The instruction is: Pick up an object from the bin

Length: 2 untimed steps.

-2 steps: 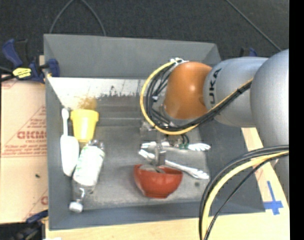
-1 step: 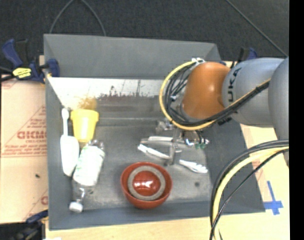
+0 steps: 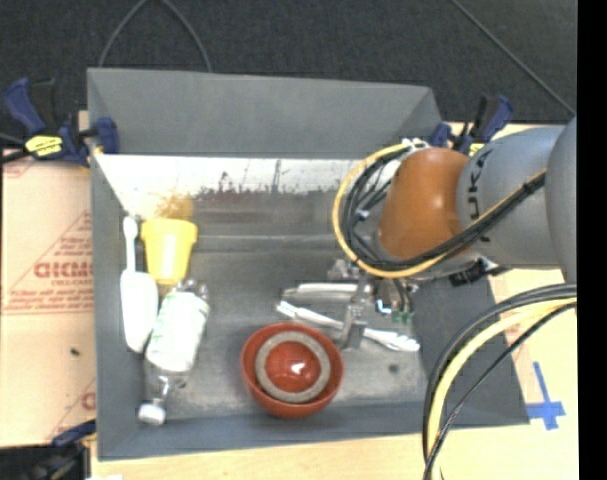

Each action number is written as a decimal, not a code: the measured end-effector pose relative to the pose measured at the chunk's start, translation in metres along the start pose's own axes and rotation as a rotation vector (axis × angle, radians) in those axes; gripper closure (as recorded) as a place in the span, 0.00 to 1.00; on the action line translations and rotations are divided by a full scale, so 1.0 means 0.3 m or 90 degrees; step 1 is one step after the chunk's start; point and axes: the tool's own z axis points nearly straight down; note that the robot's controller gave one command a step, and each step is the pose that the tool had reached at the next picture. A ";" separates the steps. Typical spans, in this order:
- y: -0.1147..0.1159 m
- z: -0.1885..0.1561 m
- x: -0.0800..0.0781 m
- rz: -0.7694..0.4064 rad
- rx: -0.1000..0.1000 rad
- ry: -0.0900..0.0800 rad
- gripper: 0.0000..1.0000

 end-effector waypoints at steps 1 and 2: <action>0.169 -0.001 -0.208 0.191 -0.001 -0.003 0.00; -0.106 -0.006 -0.291 0.105 0.001 -0.003 1.00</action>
Offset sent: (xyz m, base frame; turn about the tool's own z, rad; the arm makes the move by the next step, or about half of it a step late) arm 0.0818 -0.0390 -0.0007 0.1649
